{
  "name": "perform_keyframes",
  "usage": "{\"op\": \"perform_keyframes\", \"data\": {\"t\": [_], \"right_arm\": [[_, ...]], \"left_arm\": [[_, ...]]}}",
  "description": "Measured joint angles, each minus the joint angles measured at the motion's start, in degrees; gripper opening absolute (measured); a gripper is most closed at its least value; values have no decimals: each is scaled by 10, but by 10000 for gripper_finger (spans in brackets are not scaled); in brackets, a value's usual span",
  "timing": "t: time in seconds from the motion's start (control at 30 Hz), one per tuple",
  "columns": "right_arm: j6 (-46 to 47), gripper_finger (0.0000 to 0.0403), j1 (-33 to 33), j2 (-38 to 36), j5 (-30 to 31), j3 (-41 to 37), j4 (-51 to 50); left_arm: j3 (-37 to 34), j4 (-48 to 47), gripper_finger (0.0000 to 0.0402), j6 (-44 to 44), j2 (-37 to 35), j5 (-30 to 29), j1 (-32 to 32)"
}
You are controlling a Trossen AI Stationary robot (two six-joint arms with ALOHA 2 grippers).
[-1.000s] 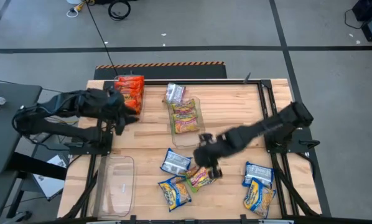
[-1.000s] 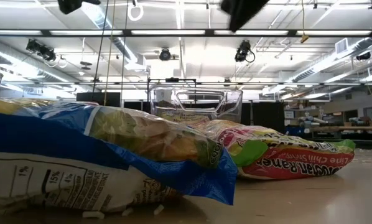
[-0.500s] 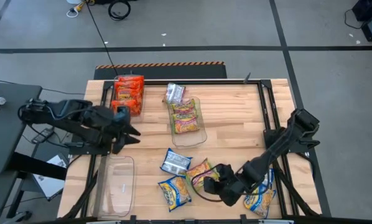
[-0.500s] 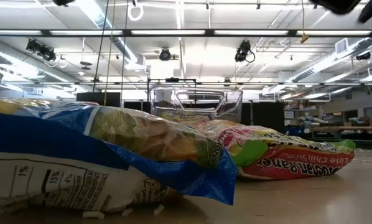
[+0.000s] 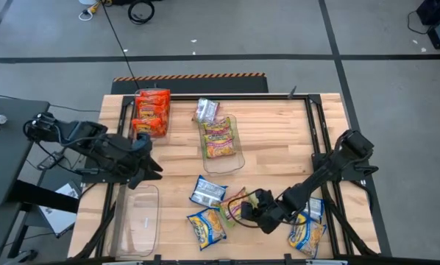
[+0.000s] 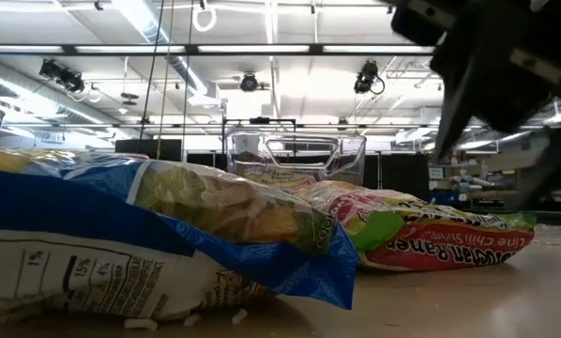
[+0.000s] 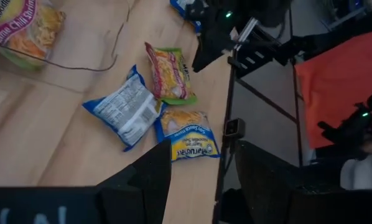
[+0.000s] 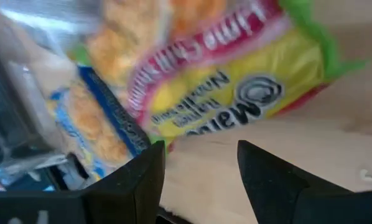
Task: Sort Maruchan noodles
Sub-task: Put the bottom green noodle pack into the center transparent bin
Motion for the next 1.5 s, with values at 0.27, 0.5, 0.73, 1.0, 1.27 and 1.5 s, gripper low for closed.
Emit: {"op": "perform_keyframes", "data": {"t": [0.27,0.5,0.73,1.0,1.27,1.5], "right_arm": [[-5,206,-13,44,8,0,32],[-15,176,-20,44,47,0,-1],[-29,83,-20,41,97,3,-63],[-207,9,-19,23,65,14,-197],[-578,5,-19,-17,22,194,-547],[-854,3,-45,-19,129,360,-626]], "left_arm": [[0,21,181,-6,0,-25,-4],[0,35,181,-5,0,-52,-4],[0,40,181,1,0,-55,-4],[0,40,181,2,0,-55,-4],[0,40,181,31,0,-55,-3],[0,39,181,45,0,-80,-3]]}}
